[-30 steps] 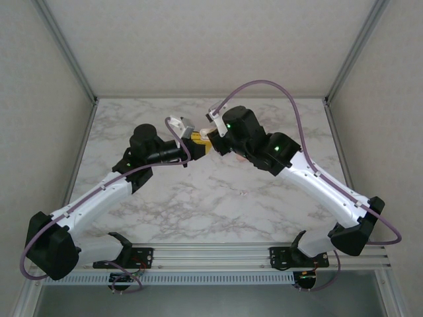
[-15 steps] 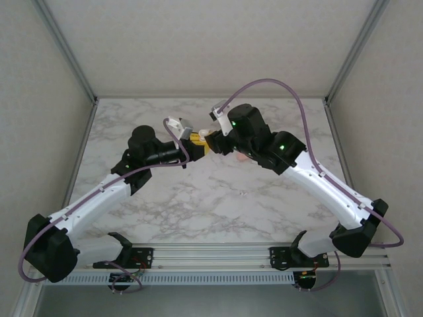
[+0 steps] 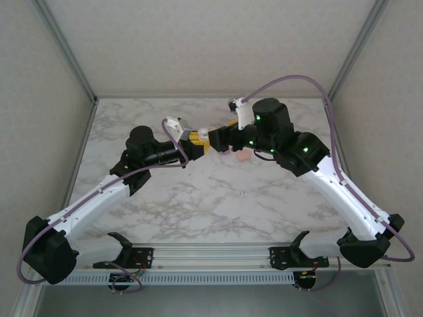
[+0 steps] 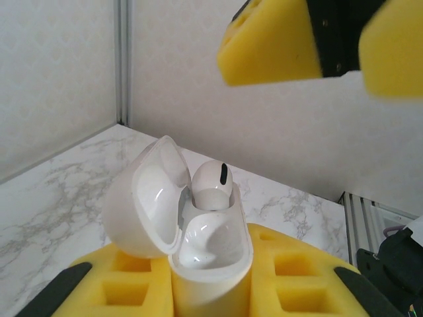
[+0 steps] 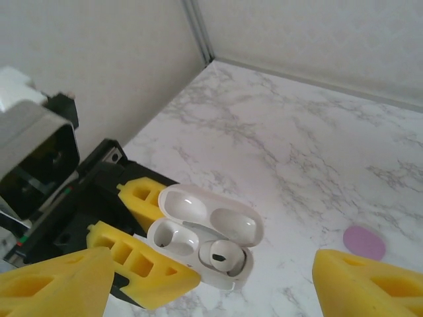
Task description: Insert wireless bluetooth earbuds into charging case
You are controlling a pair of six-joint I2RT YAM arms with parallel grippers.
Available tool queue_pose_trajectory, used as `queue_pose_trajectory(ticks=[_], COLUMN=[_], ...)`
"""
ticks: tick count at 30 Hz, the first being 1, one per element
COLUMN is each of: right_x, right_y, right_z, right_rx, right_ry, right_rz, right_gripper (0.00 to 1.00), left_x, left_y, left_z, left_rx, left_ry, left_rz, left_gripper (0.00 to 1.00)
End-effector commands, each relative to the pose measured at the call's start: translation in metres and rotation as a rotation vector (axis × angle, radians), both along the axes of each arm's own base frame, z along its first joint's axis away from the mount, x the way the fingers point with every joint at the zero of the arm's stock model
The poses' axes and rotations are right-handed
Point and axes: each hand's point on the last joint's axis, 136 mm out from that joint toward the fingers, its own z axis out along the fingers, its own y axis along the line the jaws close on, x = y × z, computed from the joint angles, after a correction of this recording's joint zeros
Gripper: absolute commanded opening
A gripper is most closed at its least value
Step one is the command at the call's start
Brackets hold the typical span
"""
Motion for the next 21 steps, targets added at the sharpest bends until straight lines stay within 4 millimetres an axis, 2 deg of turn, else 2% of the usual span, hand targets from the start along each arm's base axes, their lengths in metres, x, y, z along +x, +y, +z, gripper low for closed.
queue_pose_trajectory(ticks=[1,3,4,6,8,11,12,14,17,21], right_x=[0.005,0.021,0.030,0.040,0.043,0.037,0.032,0.024,0.022,0.024], right_y=[-0.026,-0.057,-0.075,-0.106,-0.130,-0.128,-0.123,-0.106,-0.090,-0.080], right_z=[0.020,0.005,-0.009,-0.049,-0.103,-0.182,-0.207,-0.245,-0.286,-0.322], right_rx=[0.086,0.089,0.094,0.064,0.011,-0.100,-0.146,-0.164,-0.200,-0.257], right_ry=[-0.002,0.056,0.115,0.236,0.389,0.584,0.650,0.762,0.828,0.897], right_rz=[-0.111,-0.247,-0.325,-0.439,-0.512,-0.429,-0.384,-0.282,-0.203,-0.147], right_gripper=[0.80,0.79,0.77,0.73,0.69,0.67,0.65,0.62,0.62,0.63], left_x=[-0.003,-0.002,0.000,0.001,0.001,0.000,-0.001,-0.002,-0.003,-0.004], left_y=[0.002,0.004,0.005,0.010,0.015,0.021,0.023,0.025,0.027,0.027], left_z=[0.009,0.006,0.004,0.000,-0.003,-0.005,-0.005,-0.004,-0.002,0.001], left_rx=[-0.010,0.001,0.009,0.022,0.031,0.038,0.039,0.040,0.036,0.032], left_ry=[-0.055,-0.055,-0.054,-0.056,-0.062,-0.067,-0.070,-0.070,-0.075,-0.067], left_rz=[0.013,0.026,0.043,0.074,0.107,0.134,0.143,0.150,0.159,0.157], left_gripper=[0.08,0.08,0.08,0.08,0.07,0.08,0.08,0.07,0.07,0.08])
